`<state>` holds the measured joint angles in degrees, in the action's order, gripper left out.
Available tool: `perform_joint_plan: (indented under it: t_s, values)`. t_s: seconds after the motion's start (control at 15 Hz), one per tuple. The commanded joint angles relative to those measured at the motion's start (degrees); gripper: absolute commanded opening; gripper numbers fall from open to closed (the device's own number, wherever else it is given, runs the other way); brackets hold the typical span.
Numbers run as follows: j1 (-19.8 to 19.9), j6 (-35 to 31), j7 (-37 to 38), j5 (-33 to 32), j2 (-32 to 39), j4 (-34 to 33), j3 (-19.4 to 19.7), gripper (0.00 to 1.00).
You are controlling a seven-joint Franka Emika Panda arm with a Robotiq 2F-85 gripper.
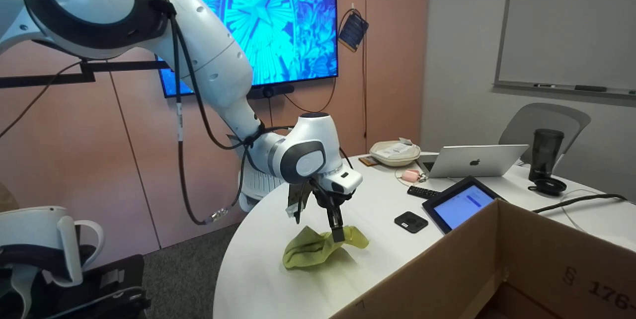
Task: Put the marker on the towel, fold the towel, and then put the folded towel in the box
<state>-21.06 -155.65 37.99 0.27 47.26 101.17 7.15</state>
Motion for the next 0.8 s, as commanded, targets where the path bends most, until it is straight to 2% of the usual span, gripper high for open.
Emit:
perform_joint_plan:
  t_s: [0.0,0.33,0.73]
  values:
    - [4.43,1.11,-1.92,2.83,-1.81,-0.81,-1.48,0.05]
    - [7.77,0.36,-1.86,4.98,-3.24,-0.84,-1.29,0.05]
    - [3.62,-1.83,-1.6,2.24,-4.46,0.8,-0.81,0.05]
